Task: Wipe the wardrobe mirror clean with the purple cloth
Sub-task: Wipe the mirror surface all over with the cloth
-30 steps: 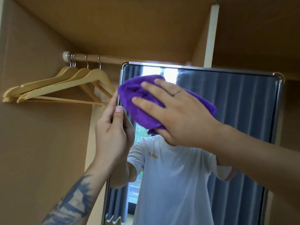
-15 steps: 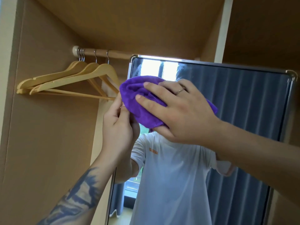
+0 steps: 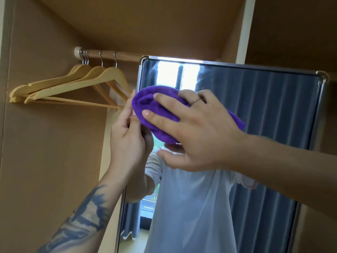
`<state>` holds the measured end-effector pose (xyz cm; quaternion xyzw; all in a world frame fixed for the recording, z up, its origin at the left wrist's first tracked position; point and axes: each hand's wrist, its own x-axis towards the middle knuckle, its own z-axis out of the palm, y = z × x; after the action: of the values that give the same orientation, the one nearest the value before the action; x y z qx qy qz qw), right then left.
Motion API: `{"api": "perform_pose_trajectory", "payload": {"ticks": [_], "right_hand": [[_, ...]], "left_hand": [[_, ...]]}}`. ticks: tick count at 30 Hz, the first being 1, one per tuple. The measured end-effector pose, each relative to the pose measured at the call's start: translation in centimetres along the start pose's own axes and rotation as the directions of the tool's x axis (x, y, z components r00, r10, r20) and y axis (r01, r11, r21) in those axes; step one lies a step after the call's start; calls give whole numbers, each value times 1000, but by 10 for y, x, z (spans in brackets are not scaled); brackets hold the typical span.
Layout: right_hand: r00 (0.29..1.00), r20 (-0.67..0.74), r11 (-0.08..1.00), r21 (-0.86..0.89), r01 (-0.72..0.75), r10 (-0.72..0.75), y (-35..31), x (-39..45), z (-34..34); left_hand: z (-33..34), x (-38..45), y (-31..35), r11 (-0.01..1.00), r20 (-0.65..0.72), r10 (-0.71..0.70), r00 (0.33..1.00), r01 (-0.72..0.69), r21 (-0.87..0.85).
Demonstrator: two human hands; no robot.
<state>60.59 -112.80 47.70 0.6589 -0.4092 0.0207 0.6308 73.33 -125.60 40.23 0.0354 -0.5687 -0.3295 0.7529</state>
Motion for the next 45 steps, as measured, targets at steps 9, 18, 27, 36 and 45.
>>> {"api": "perform_pose_trajectory", "payload": {"ticks": [9, 18, 27, 36, 45], "right_hand": [[978, -146, 988, -31, -153, 147, 52, -3, -11], [986, -149, 996, -31, -84, 78, 67, -16, -11], [973, -76, 974, -82, 210, -216, 44, 11, -5], [982, -84, 982, -104, 159, -168, 24, 38, -2], [990, -136, 997, -68, 31, -40, 99, -9, -16]], "left_hand": [[4, -2, -5, 997, -60, 41, 997, -37, 70], [2, -2, -6, 986, -50, 88, 995, -80, 147], [-4, 2, -8, 992, -38, 81, 996, -77, 96], [-7, 0, -7, 995, -35, 92, 995, -90, 51], [-11, 10, -29, 985, -40, 151, 988, -147, 92]]}}
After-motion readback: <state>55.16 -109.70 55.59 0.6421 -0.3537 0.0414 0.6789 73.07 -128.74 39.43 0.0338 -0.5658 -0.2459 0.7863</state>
